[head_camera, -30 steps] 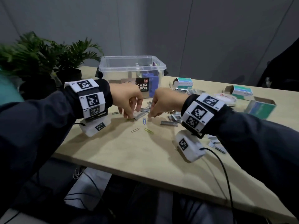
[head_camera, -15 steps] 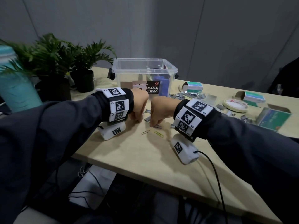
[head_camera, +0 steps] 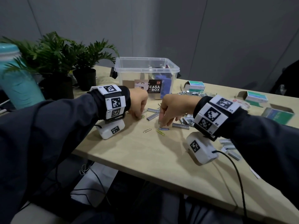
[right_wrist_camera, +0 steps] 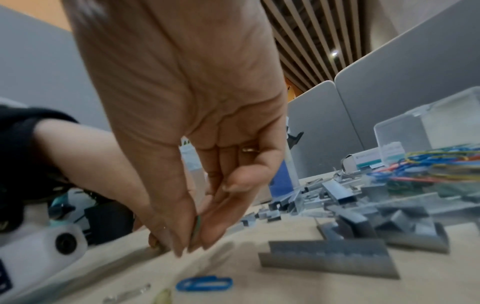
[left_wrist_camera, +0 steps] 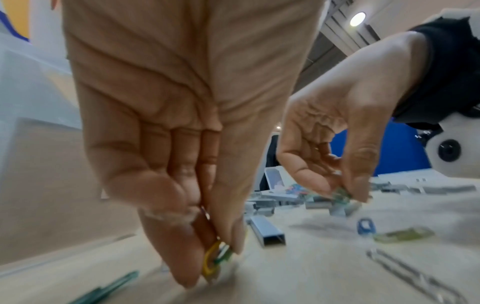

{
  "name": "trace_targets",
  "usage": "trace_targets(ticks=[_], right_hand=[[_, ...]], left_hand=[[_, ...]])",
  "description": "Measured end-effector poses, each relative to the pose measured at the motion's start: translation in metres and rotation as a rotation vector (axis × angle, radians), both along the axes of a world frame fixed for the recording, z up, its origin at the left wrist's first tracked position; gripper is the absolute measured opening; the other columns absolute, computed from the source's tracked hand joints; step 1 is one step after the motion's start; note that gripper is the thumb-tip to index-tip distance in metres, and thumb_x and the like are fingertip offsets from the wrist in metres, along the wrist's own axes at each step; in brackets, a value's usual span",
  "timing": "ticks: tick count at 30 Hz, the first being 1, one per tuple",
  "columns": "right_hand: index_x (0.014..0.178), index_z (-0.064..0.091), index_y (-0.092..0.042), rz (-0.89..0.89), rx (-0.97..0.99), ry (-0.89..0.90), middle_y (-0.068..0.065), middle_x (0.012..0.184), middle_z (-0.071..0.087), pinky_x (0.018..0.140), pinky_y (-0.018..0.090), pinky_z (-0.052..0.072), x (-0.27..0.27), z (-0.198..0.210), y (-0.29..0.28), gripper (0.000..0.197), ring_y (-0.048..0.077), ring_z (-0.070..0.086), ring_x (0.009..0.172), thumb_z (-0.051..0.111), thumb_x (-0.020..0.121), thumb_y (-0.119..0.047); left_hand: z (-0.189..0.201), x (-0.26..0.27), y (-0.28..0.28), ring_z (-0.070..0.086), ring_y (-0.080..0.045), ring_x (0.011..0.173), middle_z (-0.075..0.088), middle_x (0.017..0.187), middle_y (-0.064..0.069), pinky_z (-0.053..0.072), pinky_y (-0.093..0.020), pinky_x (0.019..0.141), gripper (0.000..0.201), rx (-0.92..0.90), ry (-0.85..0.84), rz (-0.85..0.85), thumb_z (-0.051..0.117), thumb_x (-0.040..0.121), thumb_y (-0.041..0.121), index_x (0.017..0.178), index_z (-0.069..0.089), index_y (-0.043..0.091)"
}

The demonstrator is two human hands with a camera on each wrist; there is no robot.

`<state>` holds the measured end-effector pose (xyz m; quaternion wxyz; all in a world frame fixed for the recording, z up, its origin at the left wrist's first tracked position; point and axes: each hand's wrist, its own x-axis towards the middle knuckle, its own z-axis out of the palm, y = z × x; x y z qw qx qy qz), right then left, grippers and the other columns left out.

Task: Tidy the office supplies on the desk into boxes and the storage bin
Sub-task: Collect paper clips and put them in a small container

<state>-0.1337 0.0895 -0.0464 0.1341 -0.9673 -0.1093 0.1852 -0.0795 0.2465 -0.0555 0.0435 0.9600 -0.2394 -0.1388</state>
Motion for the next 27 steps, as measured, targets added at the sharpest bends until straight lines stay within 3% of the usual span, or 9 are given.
trace_targets(ticks=[2,6,10,14,17,20,24,27], right_hand=[[0.095,0.074,-0.005,-0.008,0.008,0.013,-0.002,0.073,0.074,0.054,0.015,0.046,-0.002,0.003,-0.003,0.019,0.001,0.068,0.061,0.08,0.08,-0.015],[0.092,0.075,-0.01,0.059,-0.124,-0.052,-0.005,0.067,0.07,0.053,0.018,0.044,-0.007,-0.002,0.0,0.023,0.008,0.066,0.065,0.085,0.074,-0.019],[0.094,0.077,-0.008,0.076,-0.152,-0.013,0.001,0.077,0.074,0.054,0.018,0.045,-0.008,-0.003,0.002,0.023,0.01,0.068,0.07,0.084,0.075,-0.02],[0.099,0.075,-0.008,0.076,-0.199,0.007,0.001,0.085,0.073,0.051,0.016,0.043,-0.008,-0.003,0.004,0.023,0.011,0.066,0.076,0.078,0.082,-0.022],[0.097,0.073,-0.005,0.07,-0.233,0.001,0.004,0.09,0.075,0.053,0.017,0.045,-0.008,-0.003,0.007,0.018,0.013,0.063,0.074,0.073,0.085,-0.019],[0.093,0.072,-0.003,0.04,-0.191,-0.003,0.003,0.086,0.076,0.056,0.018,0.044,-0.006,0.001,0.006,0.013,0.011,0.064,0.072,0.07,0.086,-0.013],[0.096,0.075,-0.003,0.023,-0.127,0.024,0.001,0.08,0.076,0.057,0.019,0.042,-0.007,0.004,0.003,0.021,0.008,0.066,0.07,0.077,0.081,-0.016],[0.097,0.075,-0.003,0.043,-0.133,0.047,0.004,0.084,0.077,0.056,0.019,0.042,-0.01,0.0,0.005,0.028,0.01,0.067,0.069,0.083,0.076,-0.02]], left_hand=[[0.004,0.002,0.006,0.056,0.002,0.037,0.065,0.063,-0.002,0.046,-0.012,0.043,0.015,-0.032,-0.009,0.019,0.081,0.075,0.007,0.069,0.067,0.007],[0.013,0.007,0.016,0.062,-0.004,0.043,0.067,0.064,-0.005,0.05,-0.015,0.047,0.015,-0.05,0.003,0.066,0.081,0.074,0.006,0.068,0.067,0.007],[0.013,0.011,0.024,0.064,-0.009,0.045,0.067,0.065,-0.011,0.054,-0.019,0.047,0.016,-0.039,0.025,0.107,0.08,0.074,-0.001,0.067,0.066,0.005],[0.009,0.014,0.027,0.062,-0.008,0.042,0.065,0.053,-0.003,0.051,-0.019,0.045,0.019,0.012,0.054,0.138,0.083,0.071,0.002,0.062,0.066,0.008],[0.006,0.014,0.024,0.06,-0.007,0.045,0.065,0.063,-0.004,0.051,-0.018,0.046,0.018,0.055,0.042,0.139,0.084,0.07,0.005,0.065,0.067,0.008],[0.006,0.012,0.022,0.054,-0.004,0.051,0.06,0.061,0.004,0.048,-0.013,0.049,0.015,0.087,-0.009,0.131,0.085,0.07,0.01,0.075,0.072,0.007],[0.005,0.014,0.021,0.051,0.006,0.036,0.058,0.058,0.007,0.043,-0.008,0.045,0.014,0.073,-0.024,0.115,0.084,0.071,0.009,0.078,0.072,0.007],[0.004,0.016,0.022,0.053,0.004,0.035,0.061,0.058,0.004,0.049,-0.012,0.049,0.012,0.068,-0.017,0.104,0.084,0.071,0.006,0.075,0.073,0.005]])
